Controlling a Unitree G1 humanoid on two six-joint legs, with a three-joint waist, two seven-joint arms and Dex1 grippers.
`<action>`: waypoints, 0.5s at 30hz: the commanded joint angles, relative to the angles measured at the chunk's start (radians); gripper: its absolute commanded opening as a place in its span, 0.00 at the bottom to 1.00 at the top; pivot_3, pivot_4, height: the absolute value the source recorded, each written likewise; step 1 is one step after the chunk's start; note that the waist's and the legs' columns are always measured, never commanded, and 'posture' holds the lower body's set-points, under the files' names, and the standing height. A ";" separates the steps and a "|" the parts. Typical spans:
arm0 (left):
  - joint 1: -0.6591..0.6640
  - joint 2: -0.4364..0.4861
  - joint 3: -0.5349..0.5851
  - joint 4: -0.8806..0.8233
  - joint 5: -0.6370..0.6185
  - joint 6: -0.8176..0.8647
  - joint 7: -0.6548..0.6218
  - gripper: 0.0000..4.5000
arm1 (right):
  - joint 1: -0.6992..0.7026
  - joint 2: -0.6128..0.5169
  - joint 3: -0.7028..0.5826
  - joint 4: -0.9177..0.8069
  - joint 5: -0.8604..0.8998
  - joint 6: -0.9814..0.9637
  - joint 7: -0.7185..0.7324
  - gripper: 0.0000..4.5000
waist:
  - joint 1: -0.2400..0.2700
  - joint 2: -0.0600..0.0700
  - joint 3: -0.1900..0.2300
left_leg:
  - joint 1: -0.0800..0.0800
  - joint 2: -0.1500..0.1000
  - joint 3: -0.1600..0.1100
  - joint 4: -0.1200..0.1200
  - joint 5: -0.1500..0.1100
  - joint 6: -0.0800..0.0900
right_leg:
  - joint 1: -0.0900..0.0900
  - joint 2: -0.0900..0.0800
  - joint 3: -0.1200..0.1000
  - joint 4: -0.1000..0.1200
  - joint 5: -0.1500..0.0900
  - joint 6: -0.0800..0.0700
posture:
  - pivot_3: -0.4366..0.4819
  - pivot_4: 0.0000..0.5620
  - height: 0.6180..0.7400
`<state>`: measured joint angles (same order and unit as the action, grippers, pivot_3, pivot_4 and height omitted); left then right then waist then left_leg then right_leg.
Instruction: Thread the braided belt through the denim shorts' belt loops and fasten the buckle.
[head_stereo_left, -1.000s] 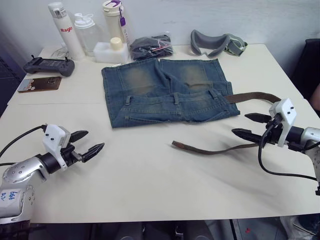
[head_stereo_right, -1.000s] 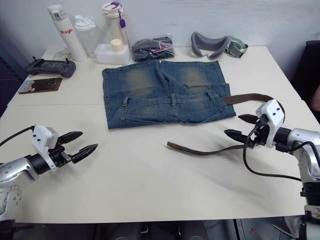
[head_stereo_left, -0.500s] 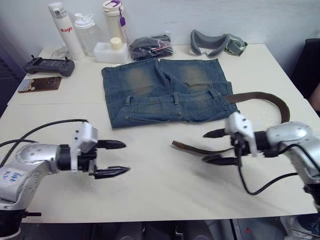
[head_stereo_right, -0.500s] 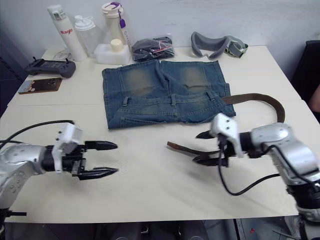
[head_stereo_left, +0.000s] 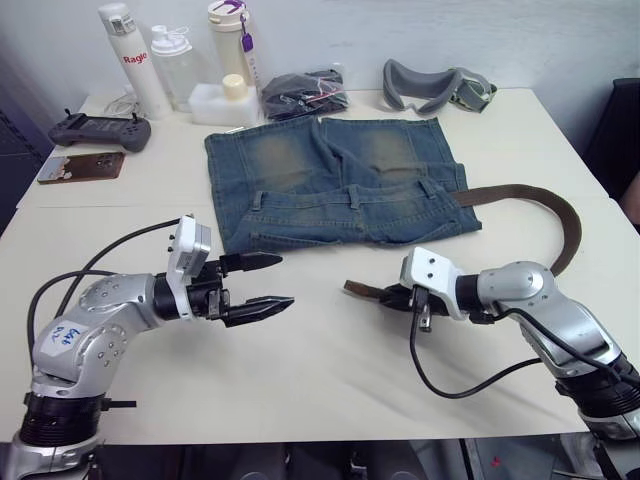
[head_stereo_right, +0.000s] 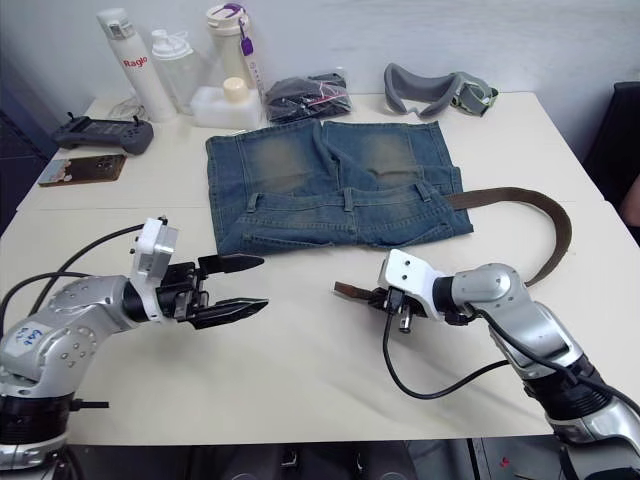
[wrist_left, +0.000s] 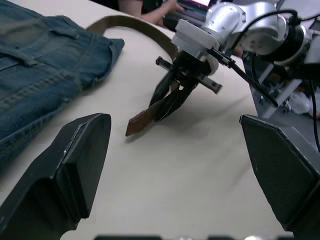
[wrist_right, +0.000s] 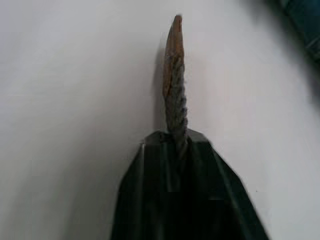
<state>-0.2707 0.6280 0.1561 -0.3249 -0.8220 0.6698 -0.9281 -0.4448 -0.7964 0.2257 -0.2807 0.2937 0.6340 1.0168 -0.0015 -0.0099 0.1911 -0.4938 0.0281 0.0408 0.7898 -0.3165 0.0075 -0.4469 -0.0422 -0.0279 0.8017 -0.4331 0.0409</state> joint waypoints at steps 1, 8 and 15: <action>-0.034 -0.045 0.039 -0.033 -0.120 0.024 0.014 1.00 | -0.038 0.004 -0.131 -0.100 0.212 0.142 0.061 0.03 | 0.000 -0.001 0.001 | 0.000 0.000 0.000 0.000 0.000 0.000 | 0.000 0.000 0.000 0.000 0.000 0.000 | 0.48 0.27 0.31; -0.135 -0.101 -0.070 0.071 -0.051 0.052 0.056 1.00 | -0.114 0.016 -0.246 -0.160 0.462 0.324 0.054 0.03 | 0.000 -0.001 0.001 | 0.001 0.000 -0.001 0.001 0.000 0.000 | 0.001 0.000 -0.001 0.000 0.000 0.000 | 0.48 0.27 0.31; -0.172 -0.181 -0.191 0.088 0.002 0.079 0.087 1.00 | -0.146 0.027 -0.275 -0.203 0.563 0.403 -0.026 0.03 | 0.000 -0.001 0.001 | 0.000 0.000 -0.001 0.000 0.000 0.000 | 0.001 0.000 -0.001 0.000 0.000 0.000 | 0.48 0.27 0.31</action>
<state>-0.4255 0.4551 -0.0277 -0.2187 -0.8255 0.7515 -0.8478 -0.5814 -0.7740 -0.0097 -0.4418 0.8187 1.0255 1.0117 -0.0013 -0.0113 0.1917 -0.4934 0.0279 0.0394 0.7902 -0.3164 0.0073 -0.4457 -0.0422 -0.0289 0.8015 -0.4329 0.0413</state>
